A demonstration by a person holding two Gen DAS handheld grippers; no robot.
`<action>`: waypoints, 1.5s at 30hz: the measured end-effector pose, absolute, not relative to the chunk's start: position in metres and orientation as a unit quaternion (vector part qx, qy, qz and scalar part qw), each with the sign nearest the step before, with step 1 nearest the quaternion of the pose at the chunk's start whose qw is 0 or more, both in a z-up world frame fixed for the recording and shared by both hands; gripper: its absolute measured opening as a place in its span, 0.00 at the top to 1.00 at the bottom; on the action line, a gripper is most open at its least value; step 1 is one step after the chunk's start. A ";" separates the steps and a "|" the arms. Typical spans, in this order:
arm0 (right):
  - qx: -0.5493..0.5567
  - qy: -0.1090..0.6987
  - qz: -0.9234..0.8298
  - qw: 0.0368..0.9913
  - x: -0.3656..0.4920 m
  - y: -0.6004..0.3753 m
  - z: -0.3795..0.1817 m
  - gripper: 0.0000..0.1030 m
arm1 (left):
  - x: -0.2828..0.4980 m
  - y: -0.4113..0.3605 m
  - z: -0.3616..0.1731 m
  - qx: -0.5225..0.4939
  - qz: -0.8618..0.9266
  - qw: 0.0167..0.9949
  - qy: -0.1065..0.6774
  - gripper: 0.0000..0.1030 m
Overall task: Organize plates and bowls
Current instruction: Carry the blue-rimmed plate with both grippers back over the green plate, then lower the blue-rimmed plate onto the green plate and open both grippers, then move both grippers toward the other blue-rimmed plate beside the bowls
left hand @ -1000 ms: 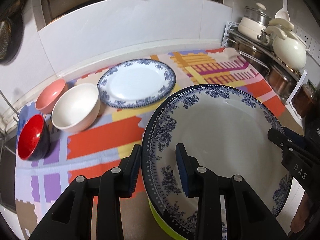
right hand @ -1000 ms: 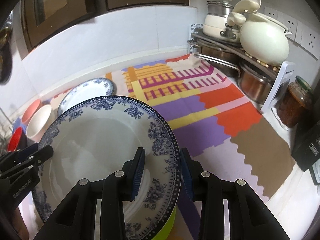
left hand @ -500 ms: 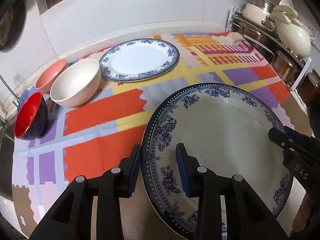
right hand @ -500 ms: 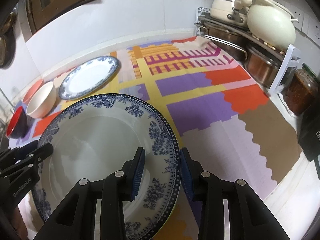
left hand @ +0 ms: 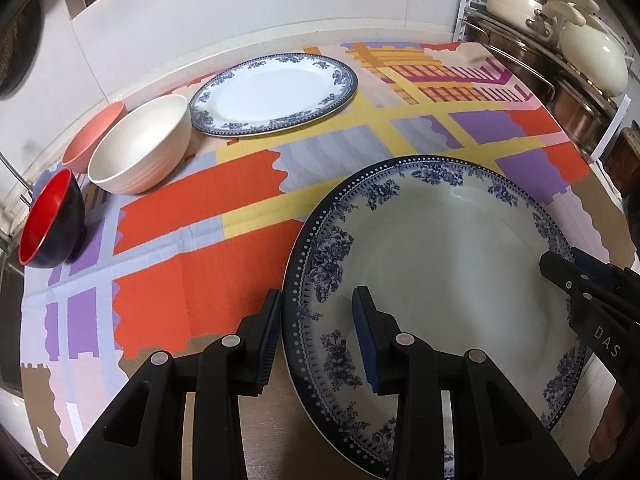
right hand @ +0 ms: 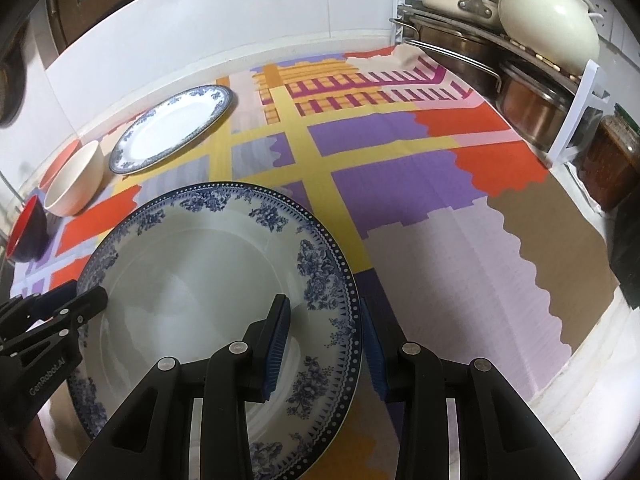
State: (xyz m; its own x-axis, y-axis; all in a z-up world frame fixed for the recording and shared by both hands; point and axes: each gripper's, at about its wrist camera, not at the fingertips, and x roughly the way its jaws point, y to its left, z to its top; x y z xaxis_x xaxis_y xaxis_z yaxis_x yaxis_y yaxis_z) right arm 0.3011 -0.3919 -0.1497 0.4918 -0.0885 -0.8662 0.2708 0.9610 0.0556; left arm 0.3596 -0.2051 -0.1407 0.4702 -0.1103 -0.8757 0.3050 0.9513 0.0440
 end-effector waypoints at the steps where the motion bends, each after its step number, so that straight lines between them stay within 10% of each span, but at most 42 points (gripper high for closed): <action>1: 0.091 0.493 -0.104 0.859 0.301 -0.392 -0.150 0.64 | 0.360 -0.206 -0.142 0.098 -0.121 0.851 0.502 0.65; 29: 0.087 0.495 -0.102 0.859 0.303 -0.392 -0.152 0.62 | 0.359 -0.208 -0.137 0.110 -0.134 0.855 0.488 0.62; 45: 0.090 0.433 -0.073 0.894 0.327 -0.365 -0.088 0.50 | 0.384 -0.176 -0.076 0.073 -0.139 0.887 0.433 0.27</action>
